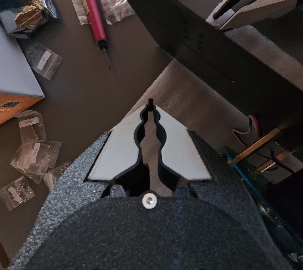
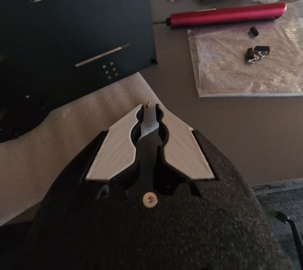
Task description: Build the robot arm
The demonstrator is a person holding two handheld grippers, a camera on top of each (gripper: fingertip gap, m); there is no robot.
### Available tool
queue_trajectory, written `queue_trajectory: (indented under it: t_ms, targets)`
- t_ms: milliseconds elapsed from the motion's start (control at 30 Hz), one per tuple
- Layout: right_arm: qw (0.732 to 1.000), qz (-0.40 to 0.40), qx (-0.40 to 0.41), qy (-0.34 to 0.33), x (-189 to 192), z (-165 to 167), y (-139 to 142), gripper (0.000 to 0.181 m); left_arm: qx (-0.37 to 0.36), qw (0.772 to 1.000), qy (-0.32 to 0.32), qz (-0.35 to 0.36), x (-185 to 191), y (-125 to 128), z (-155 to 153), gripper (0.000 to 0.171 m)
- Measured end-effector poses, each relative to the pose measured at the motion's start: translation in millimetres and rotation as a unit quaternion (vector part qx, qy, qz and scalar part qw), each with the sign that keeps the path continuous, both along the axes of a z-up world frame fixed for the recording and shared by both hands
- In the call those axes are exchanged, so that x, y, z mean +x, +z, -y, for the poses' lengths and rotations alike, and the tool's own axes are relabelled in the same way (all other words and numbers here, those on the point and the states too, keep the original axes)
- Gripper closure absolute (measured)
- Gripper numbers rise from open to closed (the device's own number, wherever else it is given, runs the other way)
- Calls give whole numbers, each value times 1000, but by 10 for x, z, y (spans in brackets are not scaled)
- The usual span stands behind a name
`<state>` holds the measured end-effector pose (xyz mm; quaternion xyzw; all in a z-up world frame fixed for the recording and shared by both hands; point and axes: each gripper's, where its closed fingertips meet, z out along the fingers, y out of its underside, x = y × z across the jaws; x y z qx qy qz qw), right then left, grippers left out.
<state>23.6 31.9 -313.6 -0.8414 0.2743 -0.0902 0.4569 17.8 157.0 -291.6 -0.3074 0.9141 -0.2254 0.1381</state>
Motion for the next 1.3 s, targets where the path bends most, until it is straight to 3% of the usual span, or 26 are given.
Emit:
queue_trajectory:
  t_ms: [200,500,700,767,867,1067,1300]
  targets:
    - [998,22,-22,-46,19,-18,-13,171,13,1000,0,-7,-60,-94,6,167]
    - [998,44,-22,-24,-7,-53,-3,179,10,1000,-4,-16,-123,-172,-17,167]
    - [990,-2,63,127,-158,-146,196,181,3,1000,-7,-17,-92,-192,-60,167]
    - [965,3,133,224,-276,-208,485,181,6,1000,-9,-18,-76,-201,-89,167]
    - [931,-18,196,307,-236,-253,857,181,-6,1000,-11,-8,-32,-139,-95,167]
    - [893,-84,236,375,58,-538,989,181,-118,992,-12,37,116,216,110,167]
    - [883,-95,217,405,150,-752,922,181,-183,982,-13,44,216,374,260,167]
